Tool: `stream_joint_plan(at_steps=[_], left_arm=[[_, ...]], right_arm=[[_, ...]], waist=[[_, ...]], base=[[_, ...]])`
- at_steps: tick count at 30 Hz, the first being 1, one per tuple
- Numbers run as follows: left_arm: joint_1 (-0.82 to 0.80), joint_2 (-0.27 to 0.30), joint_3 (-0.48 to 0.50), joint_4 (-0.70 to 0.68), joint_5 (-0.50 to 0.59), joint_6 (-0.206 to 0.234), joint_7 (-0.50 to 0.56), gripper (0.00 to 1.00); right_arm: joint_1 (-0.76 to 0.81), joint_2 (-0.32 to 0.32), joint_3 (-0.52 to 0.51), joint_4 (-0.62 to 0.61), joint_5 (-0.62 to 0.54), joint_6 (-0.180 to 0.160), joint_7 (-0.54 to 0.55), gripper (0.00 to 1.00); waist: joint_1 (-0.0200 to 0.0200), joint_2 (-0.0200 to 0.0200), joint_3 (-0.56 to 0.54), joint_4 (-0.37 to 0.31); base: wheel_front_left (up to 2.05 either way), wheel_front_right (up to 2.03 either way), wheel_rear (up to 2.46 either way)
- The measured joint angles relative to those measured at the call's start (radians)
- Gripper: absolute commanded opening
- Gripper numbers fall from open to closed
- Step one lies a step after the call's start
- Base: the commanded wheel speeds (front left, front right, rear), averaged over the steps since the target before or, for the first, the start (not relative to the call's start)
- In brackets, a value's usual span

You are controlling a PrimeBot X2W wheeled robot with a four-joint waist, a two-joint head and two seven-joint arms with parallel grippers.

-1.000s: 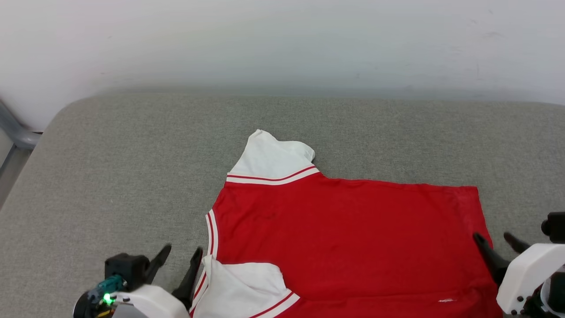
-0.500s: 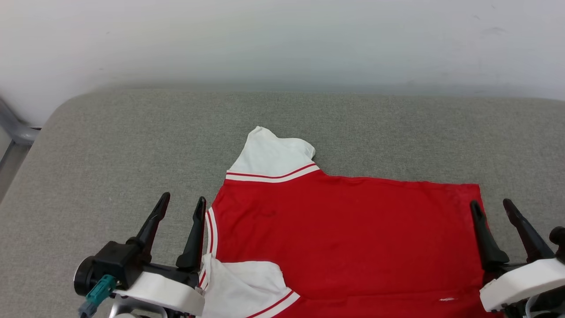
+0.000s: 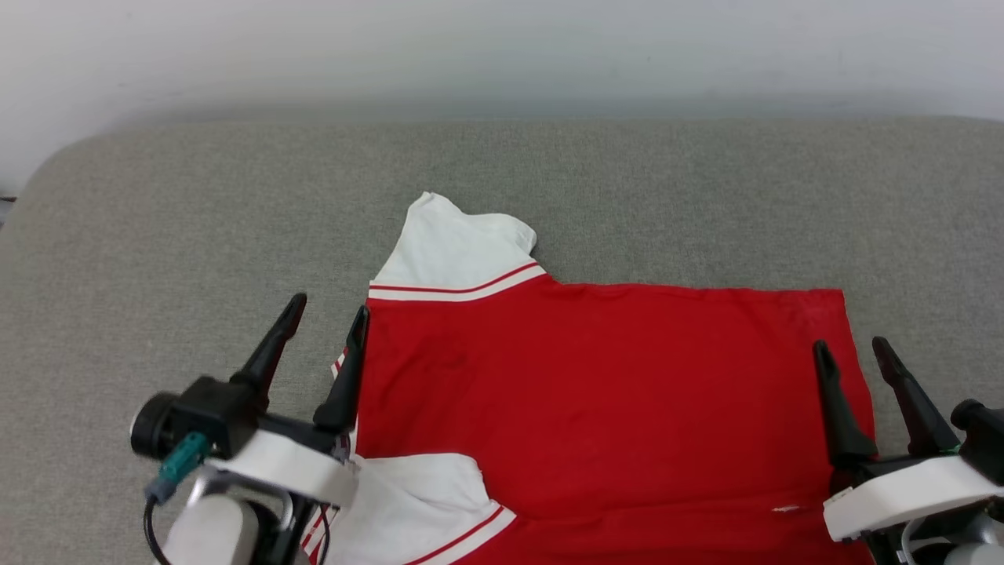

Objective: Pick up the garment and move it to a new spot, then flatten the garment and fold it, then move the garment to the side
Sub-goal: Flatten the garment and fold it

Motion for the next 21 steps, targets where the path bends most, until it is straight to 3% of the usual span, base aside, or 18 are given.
stream_joint_plan(at_steps=[6,9,12,21], left_arm=[[-0.251,0.09,-0.049,0.103,-0.015,-0.049,0.048,1.0],[-0.403,0.15,-0.1,0.159,-0.053,-0.055,0.159,1.0],[-0.525,0.209,-0.184,0.203,-0.163,-0.057,0.288,1.0],[-0.771,0.377,-0.365,0.308,-0.395,-0.057,0.626,1.0]], right_arm=[[-0.046,0.013,0.026,-0.012,-0.007,0.0,0.002,1.0],[-0.072,0.016,0.028,-0.026,-0.007,0.0,0.006,1.0],[-0.093,0.022,0.025,-0.034,0.002,0.0,0.002,1.0],[-0.145,0.046,0.088,-0.026,0.022,0.0,-0.015,1.0]], waist=[[0.0001,0.0,0.081,-0.032],[0.0001,0.0,0.131,-0.052],[0.0003,0.0,0.177,-0.074],[0.0003,0.0,0.284,-0.146]], base=[[0.0,0.0,0.0],[0.0,0.0,0.0],[0.0,0.0,0.0],[0.0,0.0,0.0]])
